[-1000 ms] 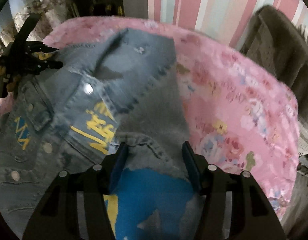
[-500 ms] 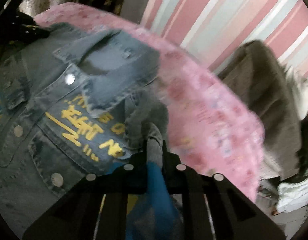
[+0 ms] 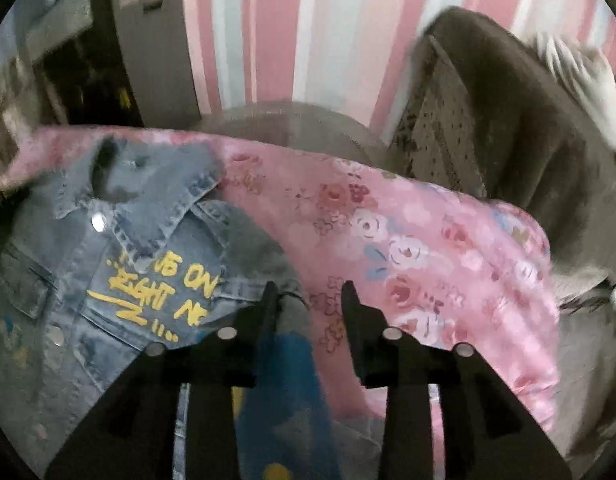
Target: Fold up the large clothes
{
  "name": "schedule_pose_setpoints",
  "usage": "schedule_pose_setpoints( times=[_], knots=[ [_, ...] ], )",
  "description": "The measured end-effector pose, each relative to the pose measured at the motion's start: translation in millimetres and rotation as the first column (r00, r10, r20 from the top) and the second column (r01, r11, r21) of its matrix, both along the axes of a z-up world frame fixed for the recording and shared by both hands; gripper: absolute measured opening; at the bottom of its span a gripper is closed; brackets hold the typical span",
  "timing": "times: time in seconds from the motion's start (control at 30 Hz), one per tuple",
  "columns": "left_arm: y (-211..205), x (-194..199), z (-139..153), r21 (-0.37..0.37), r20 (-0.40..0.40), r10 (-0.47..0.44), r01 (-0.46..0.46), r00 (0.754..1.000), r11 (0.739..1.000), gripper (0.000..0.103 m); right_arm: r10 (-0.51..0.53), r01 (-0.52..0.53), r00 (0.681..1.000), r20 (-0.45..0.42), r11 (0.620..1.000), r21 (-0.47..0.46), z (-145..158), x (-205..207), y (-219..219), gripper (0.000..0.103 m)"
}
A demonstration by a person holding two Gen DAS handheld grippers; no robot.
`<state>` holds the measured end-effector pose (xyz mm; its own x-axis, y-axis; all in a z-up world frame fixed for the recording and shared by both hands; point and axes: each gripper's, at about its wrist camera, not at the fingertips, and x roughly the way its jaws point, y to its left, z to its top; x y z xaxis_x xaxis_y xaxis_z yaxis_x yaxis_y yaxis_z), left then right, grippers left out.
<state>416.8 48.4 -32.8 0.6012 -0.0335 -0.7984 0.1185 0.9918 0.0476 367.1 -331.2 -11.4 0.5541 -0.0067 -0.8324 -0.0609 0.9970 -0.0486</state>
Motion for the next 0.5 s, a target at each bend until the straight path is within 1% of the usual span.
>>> schedule_pose_setpoints(
  times=[0.03,0.07,0.1,0.13,0.17,0.23,0.3,0.37,0.43,0.5],
  knots=[
    [0,-7,6,0.001,0.024,0.000,0.000,1.000,1.000,0.037,-0.009,0.008,0.999,0.036,1.000,0.026,11,-13,-9,0.058],
    [-1,-16,14,0.015,0.050,-0.002,0.001,0.999,1.000,0.058,-0.016,0.015,0.998,0.062,1.000,0.026,20,-24,-13,0.061],
    [-2,-29,23,0.032,0.084,0.000,-0.002,0.996,0.999,0.072,-0.026,0.026,0.996,0.090,1.000,0.011,30,-36,-19,0.067],
    [-1,-38,29,0.039,0.104,-0.003,-0.001,0.995,0.999,0.076,-0.040,0.041,0.993,0.115,0.999,-0.009,39,-52,-28,0.069],
    [-2,-48,35,0.049,0.119,-0.011,0.005,0.993,0.999,0.077,-0.047,0.049,0.990,0.131,0.999,-0.013,46,-67,-37,0.069],
    [-8,-70,44,0.061,0.132,-0.041,0.033,0.990,0.998,0.080,-0.065,0.068,0.987,0.149,0.998,-0.015,51,-97,-53,0.071],
    [-15,-88,46,0.074,0.141,-0.049,0.038,0.989,0.996,0.095,-0.079,0.084,0.985,0.153,0.996,-0.027,50,-118,-65,0.072],
    [-22,-110,48,0.076,0.154,-0.068,0.057,0.986,0.995,0.098,-0.100,0.107,0.982,0.158,0.994,-0.037,48,-146,-73,0.072],
    [-27,-125,48,0.078,0.154,-0.089,0.078,0.984,0.994,0.099,-0.119,0.126,0.980,0.162,0.991,-0.035,40,-170,-80,0.072],
    [-28,-141,47,0.106,0.170,-0.092,0.075,0.981,0.992,0.100,-0.125,0.131,0.978,0.168,0.991,-0.027,37,-193,-84,0.073]
  ],
)
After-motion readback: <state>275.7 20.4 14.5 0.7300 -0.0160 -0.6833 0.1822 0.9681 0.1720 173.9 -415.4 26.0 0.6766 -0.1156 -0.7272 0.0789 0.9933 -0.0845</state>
